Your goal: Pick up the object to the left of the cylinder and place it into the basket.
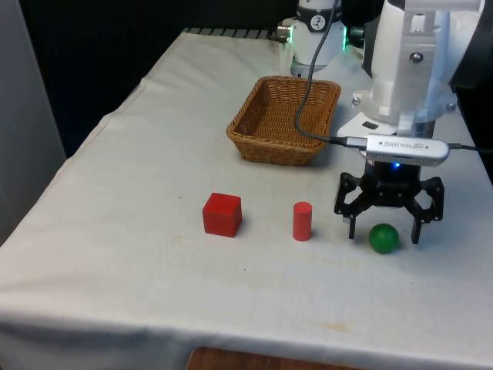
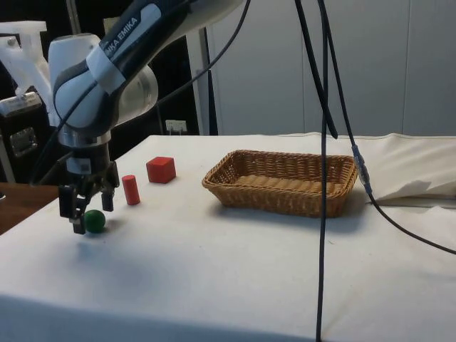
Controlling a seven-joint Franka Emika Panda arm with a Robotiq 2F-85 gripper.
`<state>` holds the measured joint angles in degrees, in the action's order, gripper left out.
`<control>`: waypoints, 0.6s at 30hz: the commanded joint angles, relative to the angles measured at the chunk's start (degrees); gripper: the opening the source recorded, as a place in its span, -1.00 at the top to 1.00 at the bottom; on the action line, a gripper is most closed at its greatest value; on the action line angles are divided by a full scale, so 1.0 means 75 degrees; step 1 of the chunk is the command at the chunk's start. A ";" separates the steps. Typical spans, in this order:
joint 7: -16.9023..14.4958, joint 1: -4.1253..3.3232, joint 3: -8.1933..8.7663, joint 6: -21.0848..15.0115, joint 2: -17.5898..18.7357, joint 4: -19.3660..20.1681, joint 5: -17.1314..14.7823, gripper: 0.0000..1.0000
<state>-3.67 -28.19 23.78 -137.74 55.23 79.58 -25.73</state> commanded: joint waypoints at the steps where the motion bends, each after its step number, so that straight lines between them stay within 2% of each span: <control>1: -0.0061 0.0061 -0.0061 -0.0038 0.0038 -0.0053 -0.0053 -1.00; 2: -0.0061 0.0061 -0.0053 -0.0031 0.0046 -0.0061 -0.0053 -1.00; 3: -0.0008 0.0015 0.0000 0.0000 0.0015 -0.0008 0.0000 -1.00; 4: -0.0061 0.0061 -0.0046 -0.0023 0.0046 -0.0061 -0.0046 -1.00; 10: -0.0046 0.0061 -0.0008 0.0008 0.0046 -0.0069 -0.0023 -1.00; 11: -0.0015 0.0023 0.0023 0.0000 0.0015 -0.0023 0.0000 -0.95; 13: -0.0038 0.0061 0.0000 0.0015 0.0046 -0.0076 -0.0015 -0.59; 18: -0.0038 0.0061 0.0008 0.0023 0.0053 -0.0084 -0.0015 0.54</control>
<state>-3.78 -27.96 24.01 -137.74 55.41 79.41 -25.73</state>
